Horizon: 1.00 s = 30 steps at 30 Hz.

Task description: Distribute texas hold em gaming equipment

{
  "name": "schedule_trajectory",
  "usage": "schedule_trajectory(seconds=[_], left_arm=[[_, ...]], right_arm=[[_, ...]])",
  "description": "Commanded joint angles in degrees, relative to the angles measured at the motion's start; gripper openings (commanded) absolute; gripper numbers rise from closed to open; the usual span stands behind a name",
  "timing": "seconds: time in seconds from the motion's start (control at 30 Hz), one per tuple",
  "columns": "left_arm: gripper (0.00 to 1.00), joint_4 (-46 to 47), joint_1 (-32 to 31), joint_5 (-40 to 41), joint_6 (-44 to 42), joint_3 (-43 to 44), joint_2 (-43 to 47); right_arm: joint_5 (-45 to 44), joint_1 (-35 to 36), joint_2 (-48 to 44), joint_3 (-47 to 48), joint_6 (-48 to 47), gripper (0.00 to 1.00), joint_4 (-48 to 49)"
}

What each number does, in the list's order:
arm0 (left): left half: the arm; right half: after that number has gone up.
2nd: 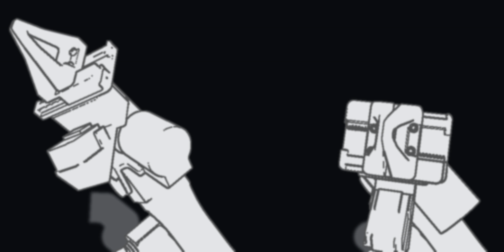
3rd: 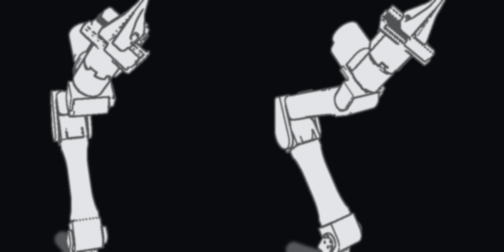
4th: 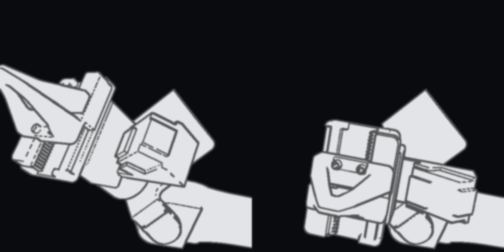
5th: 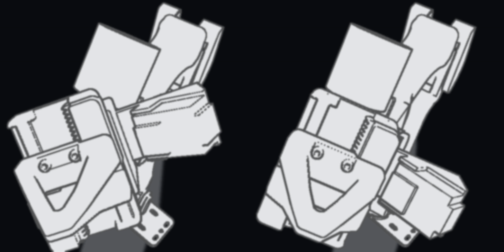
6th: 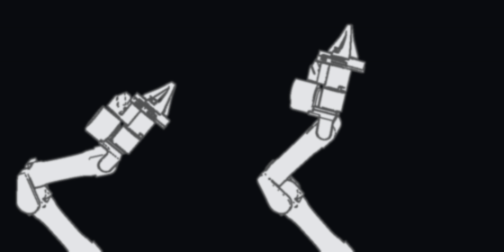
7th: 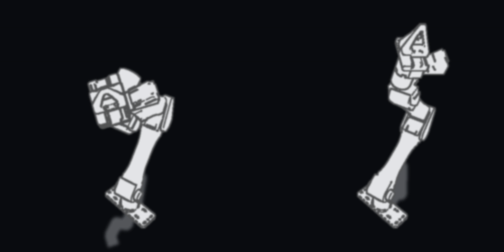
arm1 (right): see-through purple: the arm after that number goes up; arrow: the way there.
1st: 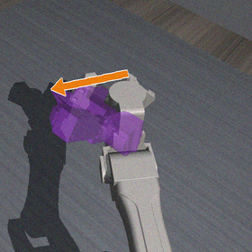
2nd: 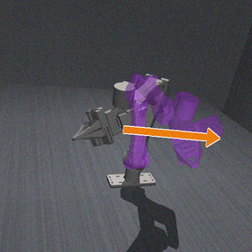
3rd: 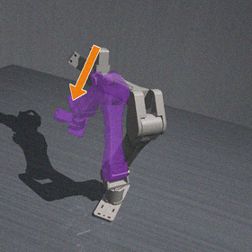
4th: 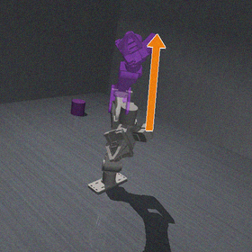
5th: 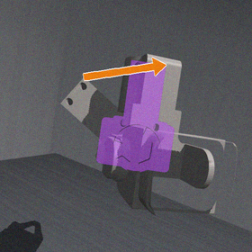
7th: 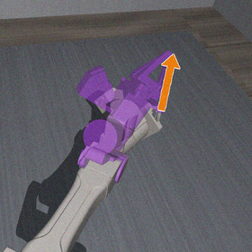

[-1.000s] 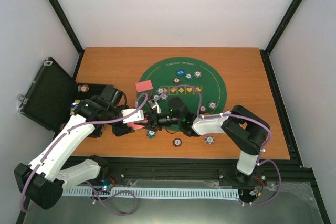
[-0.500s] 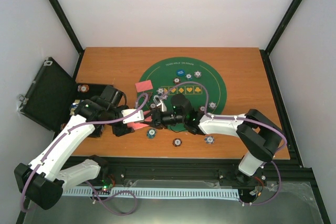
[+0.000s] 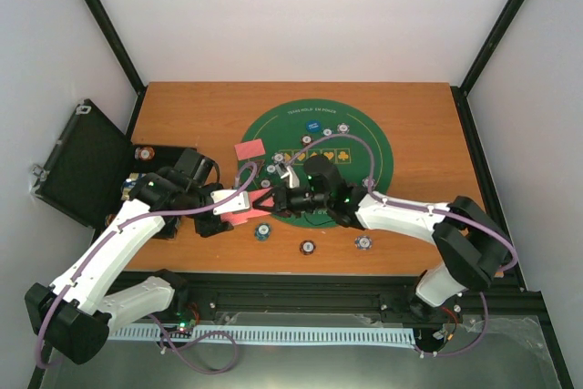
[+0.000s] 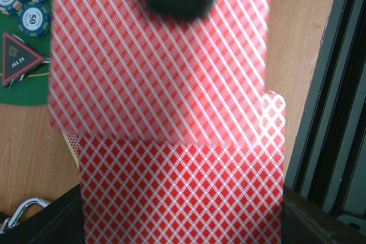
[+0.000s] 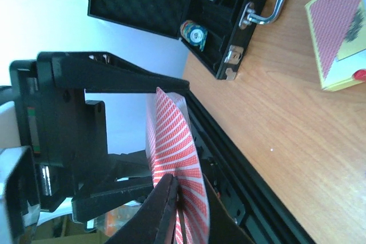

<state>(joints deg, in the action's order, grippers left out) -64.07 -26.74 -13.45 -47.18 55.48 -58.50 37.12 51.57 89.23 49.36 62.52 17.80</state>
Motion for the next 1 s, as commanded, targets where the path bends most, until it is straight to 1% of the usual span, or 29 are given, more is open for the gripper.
schedule_trajectory(seconds=[0.0, 0.13, 0.23, 0.33, 0.4, 0.57, 0.63, 0.73, 0.87, 0.93, 0.97], left_arm=[[0.11, 1.11, 0.2, -0.37, -1.21, 0.46, 0.81], [0.11, 0.97, 0.19, -0.35, -1.03, 0.82, 0.42], [0.11, 0.66, 0.2, -0.29, -0.78, 1.47, 0.12], [0.11, 0.28, 0.2, -0.78, -0.56, 2.26, -0.19], [0.11, 0.19, 0.2, -0.95, -0.34, 2.64, -0.31], [0.11, -0.21, 0.2, -0.54, -0.18, 3.02, -0.72], [0.11, -0.27, 0.2, -0.67, -0.14, 3.13, -0.87], [0.11, -0.38, 0.2, -0.82, 0.03, 3.5, -1.37], [0.11, -0.51, 0.18, -0.7, 0.24, 3.7, -2.22], [0.11, -0.61, 0.2, -0.58, 0.29, 3.68, -2.48], [0.11, -0.7, 0.2, -0.61, 0.29, 3.61, -2.49]], right_arm=[[-0.13, -3.1, -3.57, 0.52, -3.24, 0.08, -5.33], [1.88, -8.05, -5.52, 1.68, -5.99, 0.07, -9.46], [4.34, -13.25, -4.98, 4.22, -9.48, 0.07, -13.39], [7.23, -20.22, -0.46, 9.35, -14.07, 0.07, -18.43], [8.44, -24.26, 4.81, 15.0, -18.07, 0.07, -23.03], [9.51, -31.74, 22.89, 35.0, -26.78, 0.07, -34.28], [9.76, -33.48, 31.15, 46.37, -28.26, 0.07, -38.35], [10.06, -34.8, 43.1, 60.44, -29.15, 0.06, -44.0], [9.08, -34.97, 58.23, 81.72, -29.24, 0.06, -51.1], [8.56, -35.09, 64.15, 90.83, -28.25, 0.07, -53.56], [8.74, -35.31, 66.21, 93.89, -27.14, 0.07, -53.42]])
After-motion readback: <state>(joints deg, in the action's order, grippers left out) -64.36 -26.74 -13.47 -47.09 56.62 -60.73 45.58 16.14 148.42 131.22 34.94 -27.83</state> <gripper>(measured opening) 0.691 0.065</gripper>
